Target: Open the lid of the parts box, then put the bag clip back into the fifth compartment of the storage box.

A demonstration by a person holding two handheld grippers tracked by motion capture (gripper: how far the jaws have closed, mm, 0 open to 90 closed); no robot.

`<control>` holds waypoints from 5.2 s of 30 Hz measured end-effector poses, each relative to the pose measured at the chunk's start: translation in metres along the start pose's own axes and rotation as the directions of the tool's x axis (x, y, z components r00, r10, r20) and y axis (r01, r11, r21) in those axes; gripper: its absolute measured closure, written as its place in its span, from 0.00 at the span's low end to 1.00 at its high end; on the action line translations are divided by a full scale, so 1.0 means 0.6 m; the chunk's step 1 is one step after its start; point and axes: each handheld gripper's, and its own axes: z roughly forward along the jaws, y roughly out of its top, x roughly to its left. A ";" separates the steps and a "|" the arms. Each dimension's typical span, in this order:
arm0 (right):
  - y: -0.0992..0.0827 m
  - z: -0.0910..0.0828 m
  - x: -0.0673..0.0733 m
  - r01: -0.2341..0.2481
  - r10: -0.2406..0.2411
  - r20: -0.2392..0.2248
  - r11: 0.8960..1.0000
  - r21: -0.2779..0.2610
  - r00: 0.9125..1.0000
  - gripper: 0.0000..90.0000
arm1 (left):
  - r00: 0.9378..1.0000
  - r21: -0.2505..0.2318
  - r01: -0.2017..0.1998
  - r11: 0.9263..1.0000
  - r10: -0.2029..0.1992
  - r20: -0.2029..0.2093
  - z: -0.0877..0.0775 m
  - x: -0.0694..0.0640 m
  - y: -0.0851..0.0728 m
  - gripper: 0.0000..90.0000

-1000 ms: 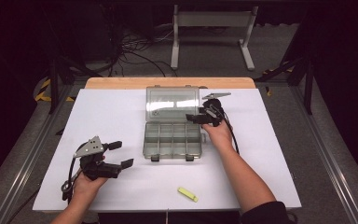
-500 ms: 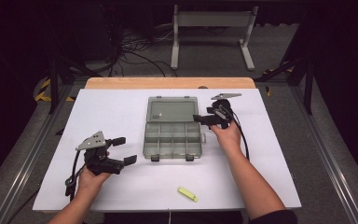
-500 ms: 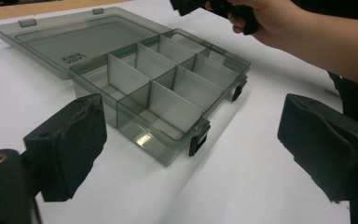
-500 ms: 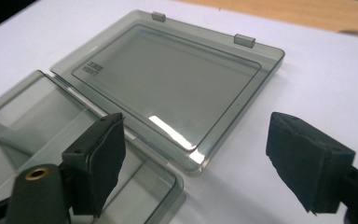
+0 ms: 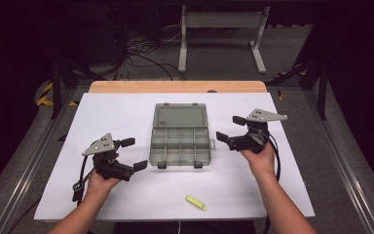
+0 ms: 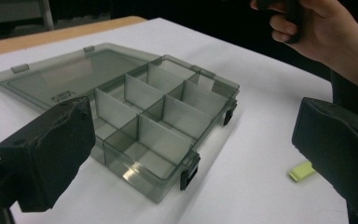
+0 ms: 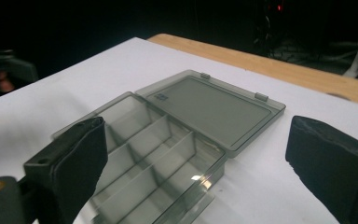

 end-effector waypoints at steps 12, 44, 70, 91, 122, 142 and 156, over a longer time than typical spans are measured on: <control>-0.026 -0.086 0.009 0.008 -0.003 0.046 0.995 -0.099 0.999 0.05 | 0.998 -0.010 -0.027 1.000 0.028 0.061 0.013 -0.028 0.022 0.00; -0.025 -0.113 -0.001 0.002 0.001 0.016 0.984 -0.177 1.000 0.05 | 0.963 0.067 -0.213 0.975 0.198 0.183 0.119 -0.125 0.085 0.07; -0.030 -0.105 -0.006 -0.024 0.023 -0.009 0.987 -0.158 1.000 0.06 | 0.893 0.470 -0.439 0.766 0.317 0.319 0.197 -0.192 0.085 0.10; -0.035 -0.099 -0.008 -0.027 0.026 -0.008 0.990 -0.138 1.000 0.06 | 0.865 0.606 -0.493 0.624 0.280 0.415 0.236 -0.202 0.045 0.12; -0.038 -0.094 -0.009 -0.038 0.036 -0.014 0.992 -0.123 0.999 0.07 | 0.822 0.622 -0.562 0.545 0.281 0.496 0.256 -0.218 0.016 0.42; -0.041 -0.088 -0.010 -0.039 0.037 -0.023 0.994 -0.105 0.999 0.07 | 0.811 0.626 -0.580 0.521 0.300 0.502 0.263 -0.222 0.009 0.75; -0.042 -0.087 -0.011 -0.044 0.042 -0.020 0.994 -0.105 0.999 0.08 | 0.807 0.616 -0.586 0.526 0.312 0.501 0.253 -0.227 0.025 0.86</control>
